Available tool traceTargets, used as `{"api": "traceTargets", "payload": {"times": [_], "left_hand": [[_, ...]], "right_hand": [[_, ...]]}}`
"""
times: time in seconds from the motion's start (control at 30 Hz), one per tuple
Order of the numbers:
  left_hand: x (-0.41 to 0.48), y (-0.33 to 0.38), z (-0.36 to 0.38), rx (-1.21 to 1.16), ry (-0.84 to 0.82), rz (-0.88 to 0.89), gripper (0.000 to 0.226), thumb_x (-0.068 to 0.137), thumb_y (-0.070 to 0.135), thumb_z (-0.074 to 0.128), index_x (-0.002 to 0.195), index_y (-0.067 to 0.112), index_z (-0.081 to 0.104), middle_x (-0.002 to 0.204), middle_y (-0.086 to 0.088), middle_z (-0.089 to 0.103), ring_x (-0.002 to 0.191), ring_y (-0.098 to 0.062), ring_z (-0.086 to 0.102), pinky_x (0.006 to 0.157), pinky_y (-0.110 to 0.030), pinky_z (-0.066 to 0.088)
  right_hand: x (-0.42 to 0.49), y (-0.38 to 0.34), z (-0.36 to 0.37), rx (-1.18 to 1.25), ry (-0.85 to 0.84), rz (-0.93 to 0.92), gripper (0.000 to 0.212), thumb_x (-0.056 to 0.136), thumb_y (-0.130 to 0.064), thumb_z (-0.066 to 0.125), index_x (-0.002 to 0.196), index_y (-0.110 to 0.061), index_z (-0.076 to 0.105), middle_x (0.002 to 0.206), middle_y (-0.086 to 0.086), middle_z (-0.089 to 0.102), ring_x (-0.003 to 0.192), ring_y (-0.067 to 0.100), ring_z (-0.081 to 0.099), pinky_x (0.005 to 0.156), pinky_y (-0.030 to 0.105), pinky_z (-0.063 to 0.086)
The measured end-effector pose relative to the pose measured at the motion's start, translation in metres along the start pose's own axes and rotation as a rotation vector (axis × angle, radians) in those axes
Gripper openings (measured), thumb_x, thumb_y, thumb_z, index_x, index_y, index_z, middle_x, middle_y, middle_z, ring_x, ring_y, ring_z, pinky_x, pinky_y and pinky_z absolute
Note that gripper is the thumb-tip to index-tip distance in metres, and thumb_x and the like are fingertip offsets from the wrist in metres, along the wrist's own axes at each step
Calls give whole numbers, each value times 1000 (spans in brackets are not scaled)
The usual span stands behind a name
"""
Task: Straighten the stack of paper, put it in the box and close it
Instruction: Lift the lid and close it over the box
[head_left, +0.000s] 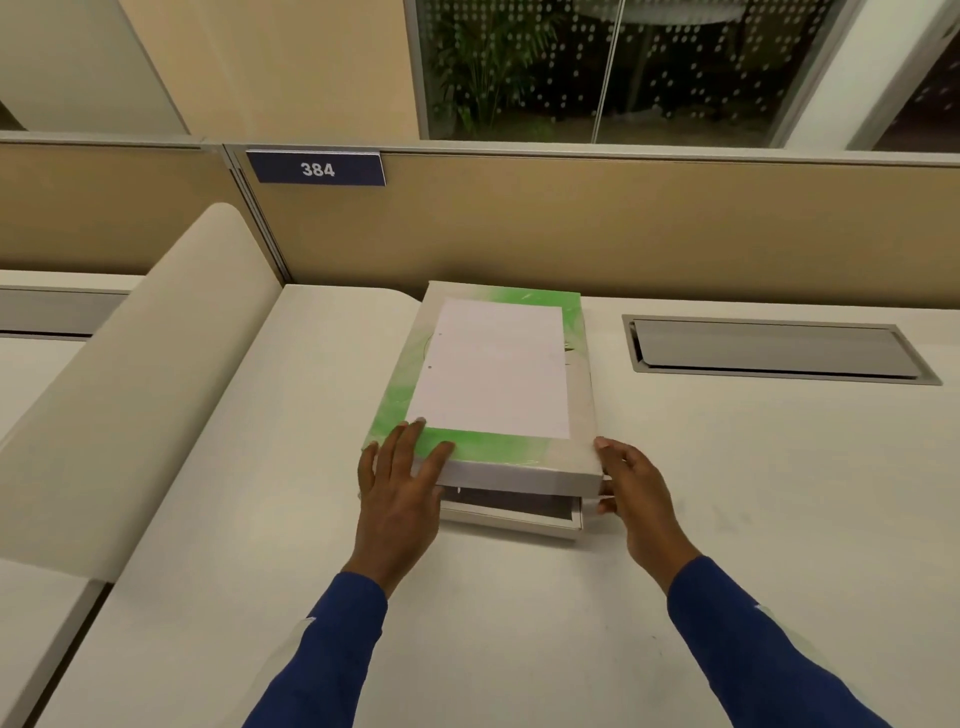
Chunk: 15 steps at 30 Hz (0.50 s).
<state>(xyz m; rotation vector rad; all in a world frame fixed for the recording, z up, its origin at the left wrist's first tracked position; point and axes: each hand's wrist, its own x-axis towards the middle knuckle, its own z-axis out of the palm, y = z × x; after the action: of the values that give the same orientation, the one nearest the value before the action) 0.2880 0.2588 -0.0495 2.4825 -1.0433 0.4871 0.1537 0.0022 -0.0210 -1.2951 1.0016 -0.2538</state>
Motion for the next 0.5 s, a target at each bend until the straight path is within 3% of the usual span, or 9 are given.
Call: {"api": "traceTargets", "payload": {"times": [0.1, 0.17, 0.23, 0.3, 0.4, 0.5], "left_hand": [[-4, 3, -5, -114, -23, -244, 98, 79, 67, 69, 158, 22, 33, 167, -11, 23, 156, -27, 20, 123, -50, 14], [-4, 6, -7, -286, 9, -574, 99, 84, 72, 58, 160, 19, 25, 166, -11, 25, 155, -28, 24, 123, -49, 22], [-1, 6, -9, -497, 19, -840, 84, 92, 64, 53, 157, 16, 30, 154, -12, 43, 142, -32, 43, 114, -52, 40], [2, 5, -10, -623, 42, -930, 62, 99, 47, 59, 150, 17, 42, 134, -8, 58, 119, -29, 59, 95, -39, 53], [2, 3, -16, -630, 91, -925, 29, 98, 30, 62, 125, 19, 56, 108, -2, 64, 90, -14, 62, 67, -18, 44], [1, 0, -19, -656, 99, -971, 17, 95, 23, 63, 108, 23, 53, 95, 3, 62, 86, -15, 60, 61, -19, 40]], "right_hand": [[-1, 6, 1, -142, -8, -87, 26, 96, -46, 61, 118, -32, 62, 103, 2, 69, 82, 21, 69, 56, 27, 57], [-4, 11, 3, -269, 27, -151, 30, 98, -46, 58, 124, -31, 60, 103, 2, 69, 84, 20, 69, 63, 31, 61], [-8, 18, 5, -408, 77, -233, 33, 100, -44, 54, 129, -28, 59, 100, -1, 68, 86, 19, 68, 73, 35, 60], [-14, 23, 9, -490, 100, -291, 35, 103, -41, 49, 133, -25, 57, 97, -4, 64, 85, 15, 64, 72, 28, 53], [-21, 26, 12, -547, 112, -328, 37, 105, -36, 45, 137, -21, 56, 101, -2, 63, 86, 15, 61, 73, 26, 45], [-29, 27, 13, -564, 109, -337, 38, 106, -33, 44, 139, -18, 55, 102, -1, 62, 85, 13, 61, 72, 25, 44]]}}
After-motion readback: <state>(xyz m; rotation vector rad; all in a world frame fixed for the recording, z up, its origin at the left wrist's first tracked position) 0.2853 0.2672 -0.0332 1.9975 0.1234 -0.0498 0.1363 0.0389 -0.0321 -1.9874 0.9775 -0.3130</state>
